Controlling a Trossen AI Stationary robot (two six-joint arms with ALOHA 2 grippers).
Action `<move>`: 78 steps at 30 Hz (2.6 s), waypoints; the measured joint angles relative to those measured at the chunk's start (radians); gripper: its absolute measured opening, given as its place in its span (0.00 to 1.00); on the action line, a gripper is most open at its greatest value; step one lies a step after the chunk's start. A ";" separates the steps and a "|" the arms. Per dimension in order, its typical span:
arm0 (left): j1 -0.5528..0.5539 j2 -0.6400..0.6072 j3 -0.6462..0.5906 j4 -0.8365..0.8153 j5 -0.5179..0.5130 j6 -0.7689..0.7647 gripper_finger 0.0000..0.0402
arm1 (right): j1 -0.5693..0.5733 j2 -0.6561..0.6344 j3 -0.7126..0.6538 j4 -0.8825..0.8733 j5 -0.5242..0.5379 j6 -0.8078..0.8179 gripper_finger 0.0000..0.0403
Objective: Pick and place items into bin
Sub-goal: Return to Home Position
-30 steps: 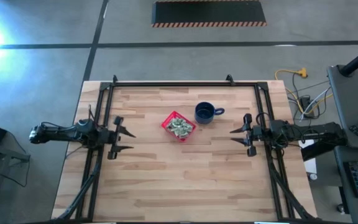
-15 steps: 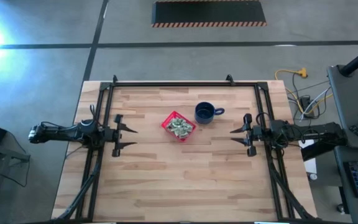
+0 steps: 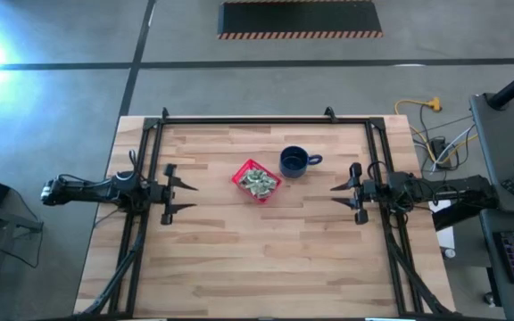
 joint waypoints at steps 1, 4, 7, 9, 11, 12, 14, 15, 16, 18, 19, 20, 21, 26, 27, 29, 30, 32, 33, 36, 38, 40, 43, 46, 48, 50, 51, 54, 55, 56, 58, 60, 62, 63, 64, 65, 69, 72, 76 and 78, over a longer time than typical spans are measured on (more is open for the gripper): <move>0.000 0.001 0.000 0.000 0.000 0.000 0.49 | 0.000 0.000 0.000 0.000 0.000 0.000 0.30; 0.000 0.001 0.000 0.000 0.000 0.000 0.49 | 0.000 0.000 0.000 0.000 0.000 0.000 0.30; 0.000 0.000 0.000 0.000 0.000 0.000 0.49 | 0.000 0.000 0.000 0.000 0.000 0.000 0.31; 0.000 0.001 0.000 0.000 0.000 0.000 0.49 | 0.000 0.000 0.000 0.000 0.000 0.000 0.31; 0.000 0.003 0.000 0.000 0.000 0.000 0.49 | 0.000 0.000 0.000 0.000 0.000 0.000 0.31; 0.000 0.004 -0.001 0.000 0.000 0.000 0.49 | 0.000 0.000 0.000 0.000 0.000 0.000 0.31; 0.000 0.006 -0.001 0.000 0.000 0.000 0.49 | 0.000 0.000 0.000 0.000 0.000 0.000 0.31; 0.000 0.006 -0.001 0.000 0.000 0.000 0.49 | 0.000 0.000 0.000 0.000 0.000 0.000 0.30; 0.000 0.006 -0.001 0.000 0.000 0.000 0.49 | 0.000 0.000 0.000 0.000 0.000 0.000 0.30; 0.000 0.006 -0.001 0.000 0.000 0.000 0.49 | 0.000 0.000 0.000 0.000 0.000 0.000 0.30; 0.000 0.006 -0.001 0.000 0.000 0.000 0.49 | 0.000 0.000 0.000 0.000 0.000 0.000 0.29; 0.000 0.006 -0.001 0.000 0.000 0.000 0.49 | 0.000 0.000 0.000 0.000 0.000 0.000 0.29; 0.000 0.006 -0.001 0.000 0.000 0.000 0.49 | 0.000 0.000 0.000 0.000 0.000 0.000 0.29; 0.000 0.006 -0.001 0.000 0.000 0.000 0.49 | 0.000 0.000 -0.001 0.000 0.000 0.000 0.30; 0.000 0.006 -0.001 0.000 0.000 0.000 0.49 | 0.000 0.000 -0.001 0.000 0.000 0.000 0.31; 0.000 0.006 -0.001 0.000 0.000 0.000 0.49 | 0.000 0.000 -0.001 0.000 0.000 0.000 0.30; 0.000 0.006 -0.001 0.000 0.000 0.000 0.49 | 0.000 0.000 -0.001 0.000 0.000 0.000 0.30; 0.000 0.006 -0.001 0.000 0.000 0.000 0.49 | 0.000 0.000 -0.001 0.000 0.000 0.000 0.30; 0.000 0.006 -0.001 0.000 0.000 0.000 0.49 | 0.000 0.000 -0.001 0.000 0.000 0.000 0.29; 0.000 0.006 -0.001 0.000 0.000 0.000 0.49 | 0.000 0.000 -0.001 0.000 0.000 0.000 0.29; 0.000 0.006 -0.001 0.000 0.000 0.000 0.49 | 0.000 0.000 -0.001 0.000 0.000 0.000 0.30; 0.000 0.006 -0.001 0.000 0.000 0.000 0.49 | 0.000 0.000 -0.001 0.000 0.000 0.000 0.30; 0.000 0.006 -0.001 0.000 0.000 0.000 0.49 | 0.000 0.000 -0.001 0.000 0.000 0.000 0.30; 0.000 0.006 -0.001 0.000 0.000 0.000 0.49 | 0.000 0.000 -0.001 0.000 0.000 0.000 0.30; 0.000 0.006 -0.001 0.000 0.000 0.000 0.49 | 0.000 0.000 -0.001 0.000 0.000 0.000 0.29; 0.000 0.006 -0.001 0.001 0.000 0.000 0.49 | 0.000 0.000 -0.001 0.000 0.000 0.000 0.29; 0.000 0.006 -0.001 0.000 0.000 0.000 0.49 | 0.000 0.000 -0.001 0.000 0.000 0.000 0.29; 0.000 0.006 -0.001 0.000 0.000 0.000 0.49 | 0.000 0.000 -0.001 0.000 0.000 0.000 0.29; 0.000 0.006 -0.001 0.000 0.000 0.000 0.49 | 0.000 0.000 -0.001 0.000 0.000 0.000 0.29; 0.000 0.006 -0.001 0.000 0.000 0.000 0.49 | 0.000 0.000 -0.001 0.000 0.000 0.000 0.29; 0.000 0.006 -0.001 0.000 0.000 0.000 0.49 | 0.000 0.000 -0.001 0.000 0.000 0.000 0.29; 0.000 0.006 -0.001 0.001 0.000 0.000 0.49 | 0.000 0.000 -0.001 0.000 0.000 0.000 0.29; 0.000 0.006 -0.001 0.001 0.000 0.000 0.49 | 0.000 0.000 -0.001 0.000 0.000 0.000 0.29; 0.000 0.006 -0.001 0.000 0.000 0.000 0.49 | 0.000 0.000 -0.001 0.000 0.000 0.000 0.28; 0.000 0.006 -0.001 0.001 0.000 0.000 0.49 | 0.000 0.000 -0.001 0.000 0.000 0.000 0.28; 0.000 0.006 -0.001 0.000 0.000 0.000 0.49 | 0.000 0.000 -0.001 0.000 0.000 0.000 0.28; 0.000 0.006 -0.001 0.000 0.000 0.000 0.49 | 0.000 0.000 -0.001 0.000 0.000 0.000 0.29; 0.000 0.006 -0.001 0.000 0.000 0.000 0.49 | 0.000 0.000 -0.001 0.000 0.000 0.000 0.29; 0.000 0.006 -0.001 0.000 0.000 0.000 0.49 | 0.000 0.000 -0.001 0.000 0.000 0.000 0.28; 0.000 0.006 -0.001 0.000 0.000 0.000 0.49 | 0.000 0.000 -0.001 0.000 0.000 0.000 0.27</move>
